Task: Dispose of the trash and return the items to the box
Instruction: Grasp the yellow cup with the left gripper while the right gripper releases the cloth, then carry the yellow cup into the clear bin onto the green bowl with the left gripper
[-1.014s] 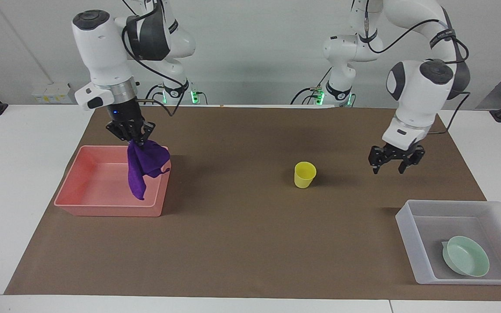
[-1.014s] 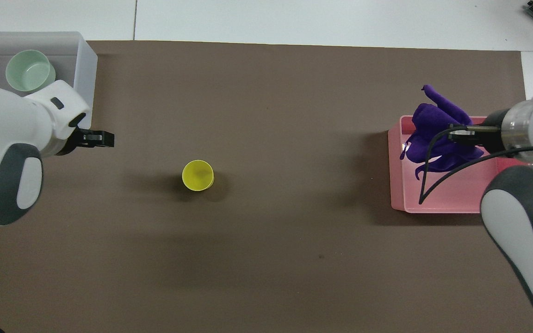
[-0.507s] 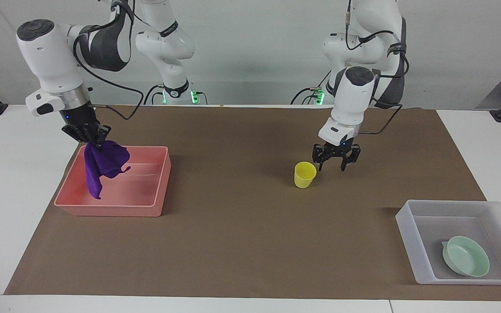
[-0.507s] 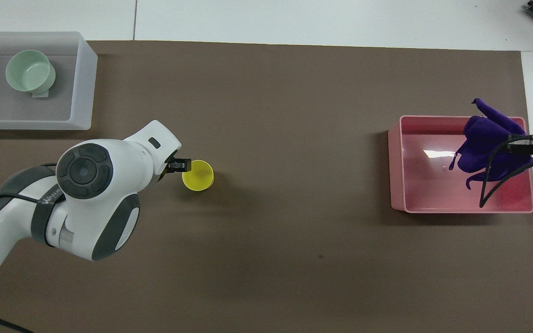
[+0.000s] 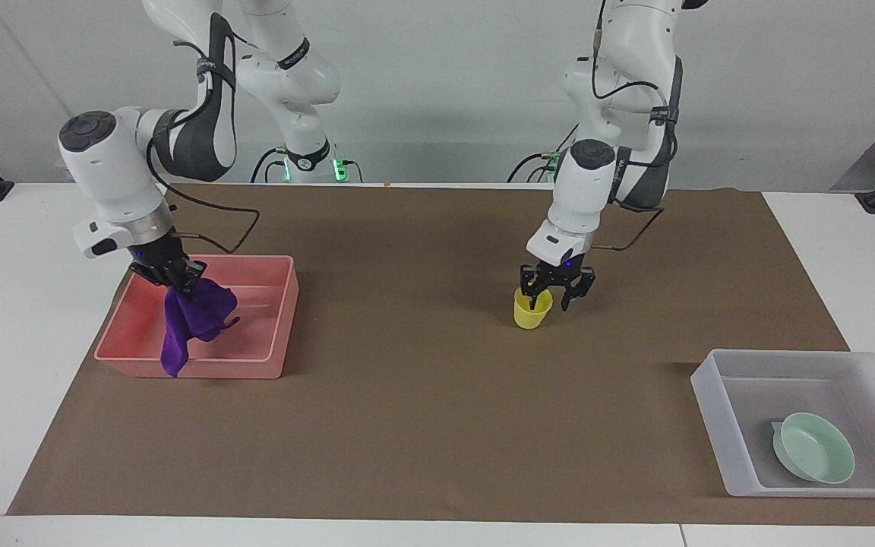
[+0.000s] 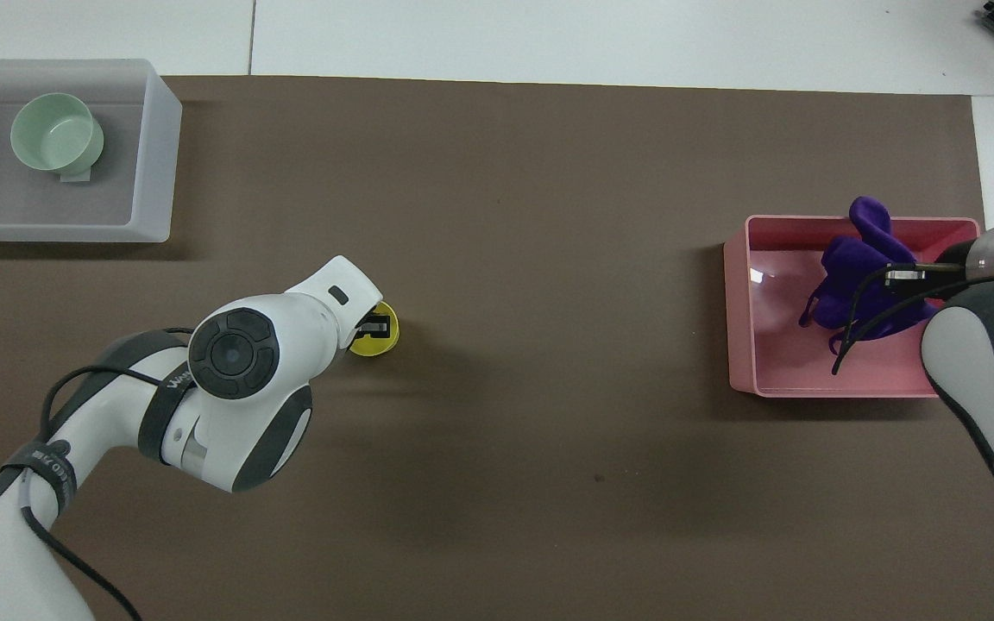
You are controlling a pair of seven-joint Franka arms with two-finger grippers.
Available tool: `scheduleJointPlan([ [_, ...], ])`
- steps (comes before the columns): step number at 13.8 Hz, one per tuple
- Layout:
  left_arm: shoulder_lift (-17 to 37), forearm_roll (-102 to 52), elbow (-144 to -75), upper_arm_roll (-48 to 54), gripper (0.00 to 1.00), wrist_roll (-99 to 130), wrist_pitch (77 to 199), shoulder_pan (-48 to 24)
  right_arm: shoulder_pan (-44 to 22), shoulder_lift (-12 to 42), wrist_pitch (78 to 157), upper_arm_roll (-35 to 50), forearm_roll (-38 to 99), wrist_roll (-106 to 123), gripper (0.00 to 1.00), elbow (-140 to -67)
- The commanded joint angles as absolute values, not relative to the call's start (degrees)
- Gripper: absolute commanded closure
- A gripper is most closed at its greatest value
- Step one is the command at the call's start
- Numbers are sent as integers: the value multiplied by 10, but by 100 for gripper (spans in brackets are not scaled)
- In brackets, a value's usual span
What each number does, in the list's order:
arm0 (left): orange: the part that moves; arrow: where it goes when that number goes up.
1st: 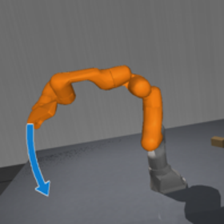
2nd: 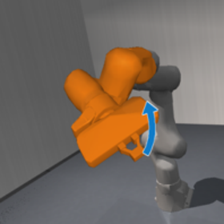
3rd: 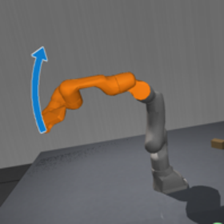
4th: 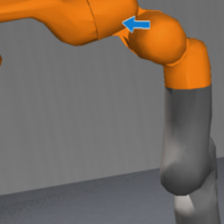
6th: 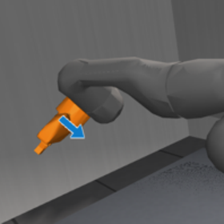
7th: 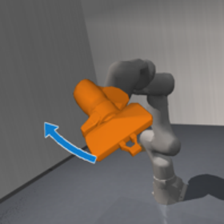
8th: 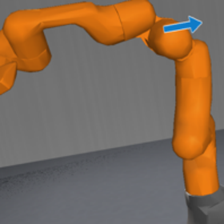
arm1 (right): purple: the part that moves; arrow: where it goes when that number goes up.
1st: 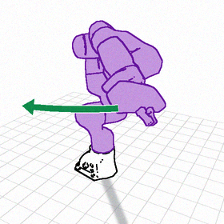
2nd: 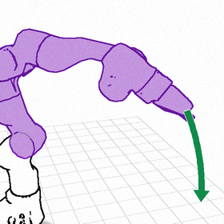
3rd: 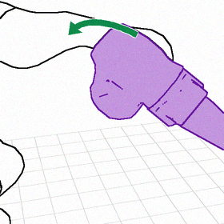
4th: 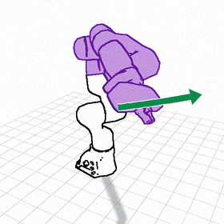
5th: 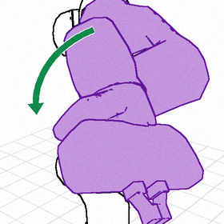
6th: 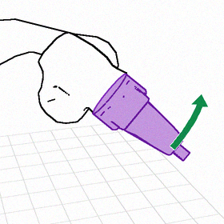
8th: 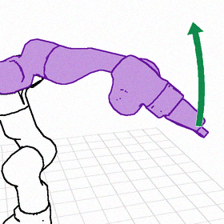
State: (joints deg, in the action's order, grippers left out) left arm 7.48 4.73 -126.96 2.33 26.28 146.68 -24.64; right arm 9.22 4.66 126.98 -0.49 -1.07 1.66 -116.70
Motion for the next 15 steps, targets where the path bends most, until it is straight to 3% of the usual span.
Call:
scheduleJointPlan([
  [1,73,58,-1276,12,100,276,1468,-260,93,50,1330,-1,-3,6,100,-1221],
  [5,46,58,-1267,10,100,266,1387,-253,90,75,1346,0,-3,-18,100,-1226],
  [6,34,58,-1267,9,100,265,1374,-242,81,78,1346,1,-3,-25,89,-1226],
  [7,24,58,-1260,9,100,265,1368,-224,77,80,1346,1,-3,-25,58,-1225],
  [8,19,58,-1249,8,100,264,1362,-205,77,80,1346,1,-3,-25,18,-1224],
  [9,17,59,-1232,8,100,259,1361,-178,77,80,1346,0,-4,-25,0,-1222],
  [15,51,64,-1127,9,100,179,1358,-43,76,36,1287,5,-11,-19,0,-1169],
])
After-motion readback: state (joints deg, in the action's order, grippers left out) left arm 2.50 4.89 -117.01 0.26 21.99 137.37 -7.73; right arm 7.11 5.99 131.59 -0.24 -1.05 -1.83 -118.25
